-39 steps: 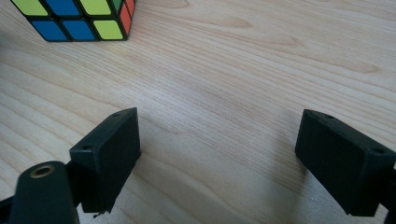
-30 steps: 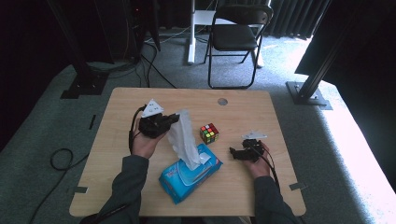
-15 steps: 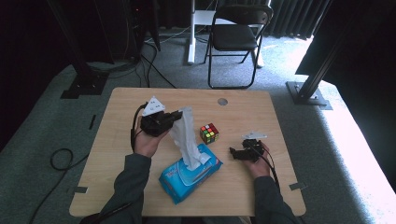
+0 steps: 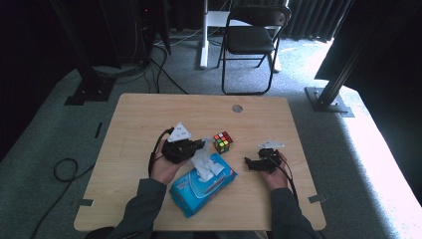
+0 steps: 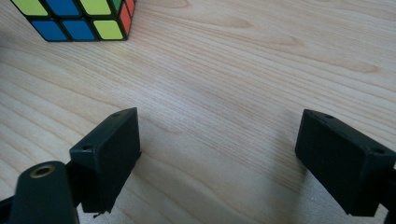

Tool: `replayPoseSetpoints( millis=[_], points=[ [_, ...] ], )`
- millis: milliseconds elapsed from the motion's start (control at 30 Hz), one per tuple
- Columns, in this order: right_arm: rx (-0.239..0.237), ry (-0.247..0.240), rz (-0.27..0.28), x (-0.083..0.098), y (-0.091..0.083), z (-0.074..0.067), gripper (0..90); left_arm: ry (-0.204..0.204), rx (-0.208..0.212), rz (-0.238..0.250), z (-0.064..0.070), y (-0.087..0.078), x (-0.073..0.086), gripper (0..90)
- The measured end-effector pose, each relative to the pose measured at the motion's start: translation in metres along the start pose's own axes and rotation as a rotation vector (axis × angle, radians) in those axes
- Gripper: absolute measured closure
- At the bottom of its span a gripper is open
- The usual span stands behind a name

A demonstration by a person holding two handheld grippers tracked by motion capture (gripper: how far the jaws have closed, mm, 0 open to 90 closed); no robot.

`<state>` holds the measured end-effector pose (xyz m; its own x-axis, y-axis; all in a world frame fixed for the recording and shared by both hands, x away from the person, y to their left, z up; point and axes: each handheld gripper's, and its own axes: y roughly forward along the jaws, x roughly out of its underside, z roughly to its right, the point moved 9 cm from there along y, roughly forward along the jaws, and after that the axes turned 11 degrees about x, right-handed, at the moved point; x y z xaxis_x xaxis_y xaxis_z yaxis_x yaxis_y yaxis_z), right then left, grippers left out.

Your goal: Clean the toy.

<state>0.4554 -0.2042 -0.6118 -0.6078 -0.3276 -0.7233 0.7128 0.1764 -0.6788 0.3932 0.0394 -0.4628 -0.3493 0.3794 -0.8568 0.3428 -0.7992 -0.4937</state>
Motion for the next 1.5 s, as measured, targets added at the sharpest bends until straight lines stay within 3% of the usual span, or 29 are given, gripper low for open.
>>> replayPoseSetpoints(
  millis=[67,133,167,333,400,500,600,767,933,1033,1167,1267,1400,1500],
  points=[
    [0.0,0.0,0.001,0.0,0.0,0.0,13.7,-0.004,0.013,-0.033,0.002,0.006,0.011,87.1],
    [0.0,0.001,0.001,0.0,0.0,0.0,13.7,-0.004,0.013,-0.033,0.002,0.006,0.011,86.9],
    [0.0,0.002,0.0,0.0,0.0,0.0,13.7,-0.034,0.024,-0.087,0.001,0.016,0.032,86.3],
    [0.0,0.002,0.0,0.0,0.0,0.0,13.7,-0.083,0.04,-0.189,-0.002,0.03,0.066,80.7],
    [0.0,0.0,0.001,0.0,0.0,0.0,13.7,-0.102,0.045,-0.18,-0.004,0.03,0.071,75.9],
    [0.0,0.001,0.001,0.0,0.0,0.0,13.7,-0.117,0.044,-0.189,-0.007,0.028,0.072,59.1],
    [0.0,0.001,0.0,0.0,0.0,0.0,13.7,-0.121,0.051,-0.192,-0.007,0.026,0.075,48.2],
    [0.001,0.0,0.001,0.0,0.0,0.0,13.7,-0.102,0.033,-0.193,-0.006,0.026,0.076,39.9],
    [0.001,0.002,0.001,0.0,0.0,0.0,13.7,-0.131,0.071,-0.199,-0.007,0.027,0.076,42.2],
    [0.001,0.003,-0.001,0.0,0.0,0.0,13.7,-0.126,0.078,-0.195,-0.007,0.028,0.077,43.2],
    [0.001,0.003,0.0,0.0,0.0,0.0,13.7,-0.164,0.126,-0.183,-0.006,0.028,0.078,50.2],
    [0.001,0.003,0.0,0.0,0.0,0.0,13.7,-0.15,0.126,-0.189,-0.006,0.029,0.078,59.5],
    [-0.004,-0.003,0.008,-0.002,0.0,-0.001,18.4,-0.111,0.091,-0.203,-0.006,0.027,0.076,68.6],
    [-0.013,-0.008,0.018,-0.002,-0.001,-0.003,22.6,-0.107,0.078,-0.185,-0.008,0.023,0.075,78.6]
  ],
)
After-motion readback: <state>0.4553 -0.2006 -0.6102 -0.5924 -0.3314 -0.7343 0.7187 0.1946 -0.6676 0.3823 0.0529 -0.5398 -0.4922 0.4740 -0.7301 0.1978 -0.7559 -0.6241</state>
